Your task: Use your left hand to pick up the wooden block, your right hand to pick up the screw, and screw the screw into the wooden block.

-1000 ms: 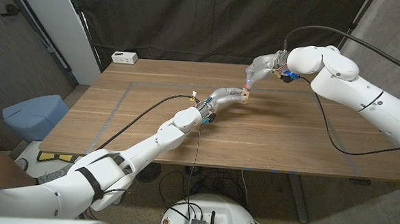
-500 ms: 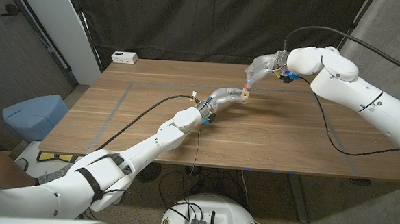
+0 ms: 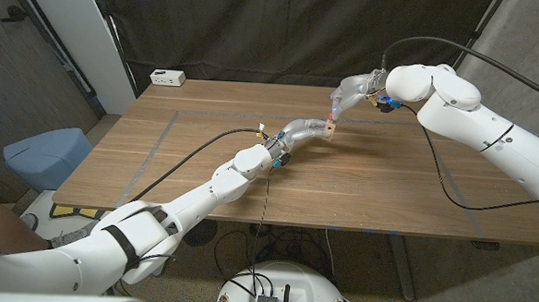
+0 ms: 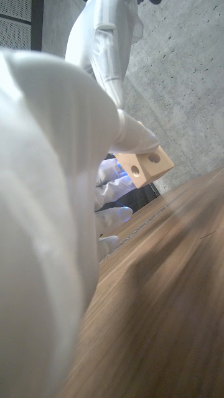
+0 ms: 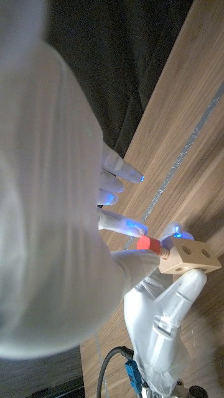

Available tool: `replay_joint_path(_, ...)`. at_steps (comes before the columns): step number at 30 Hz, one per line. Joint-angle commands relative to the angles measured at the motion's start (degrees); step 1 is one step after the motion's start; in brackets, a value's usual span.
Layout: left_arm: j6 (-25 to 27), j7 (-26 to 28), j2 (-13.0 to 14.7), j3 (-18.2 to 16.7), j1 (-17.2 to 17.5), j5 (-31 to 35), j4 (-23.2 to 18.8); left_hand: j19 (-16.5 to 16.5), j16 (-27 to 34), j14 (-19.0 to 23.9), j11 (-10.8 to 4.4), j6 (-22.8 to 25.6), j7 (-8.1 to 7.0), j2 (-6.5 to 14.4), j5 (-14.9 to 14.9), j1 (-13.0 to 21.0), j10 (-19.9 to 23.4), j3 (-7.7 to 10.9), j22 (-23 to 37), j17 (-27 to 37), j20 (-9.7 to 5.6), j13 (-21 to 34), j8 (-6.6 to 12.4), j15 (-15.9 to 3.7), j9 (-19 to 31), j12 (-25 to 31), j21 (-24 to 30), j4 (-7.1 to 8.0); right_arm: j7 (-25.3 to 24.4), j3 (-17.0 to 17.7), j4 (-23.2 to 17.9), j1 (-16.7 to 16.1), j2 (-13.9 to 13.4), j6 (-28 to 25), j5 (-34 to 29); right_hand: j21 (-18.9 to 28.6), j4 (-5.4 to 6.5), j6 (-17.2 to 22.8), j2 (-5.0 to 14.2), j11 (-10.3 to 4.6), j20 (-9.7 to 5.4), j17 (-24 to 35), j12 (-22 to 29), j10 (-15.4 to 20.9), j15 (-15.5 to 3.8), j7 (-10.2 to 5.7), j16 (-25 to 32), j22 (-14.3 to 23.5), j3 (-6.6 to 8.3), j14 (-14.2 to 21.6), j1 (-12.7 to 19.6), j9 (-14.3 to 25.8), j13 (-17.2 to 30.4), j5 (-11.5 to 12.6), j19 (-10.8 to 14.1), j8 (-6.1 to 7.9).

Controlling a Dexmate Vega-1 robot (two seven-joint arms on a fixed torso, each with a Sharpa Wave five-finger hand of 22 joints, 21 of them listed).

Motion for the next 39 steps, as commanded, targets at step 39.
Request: replay_joint_path(39, 0.8, 0.1, 0.5, 0.2, 0.6, 0.2, -1.8, 0.0, 0.0, 0.5, 0.13, 2.9, 0.2, 0.6, 0.3, 0.4, 0.2, 0.25, 0.2, 0.2, 0.41, 0.1, 0.12, -3.07, 0.1, -0.4, 0.2, 0.17, -4.1, 0.1, -2.8, -3.0, -0.7, -3.8, -2.5, 0.9, 1.73, 7.4, 0.7, -0.39, -0.84, 0.9, 1.3, 6.7, -2.23, -0.33, 1.7, 0.2, -0.66, 4.1, -3.7, 2.8, 0.1, -0.5, 3.4, 5.82)
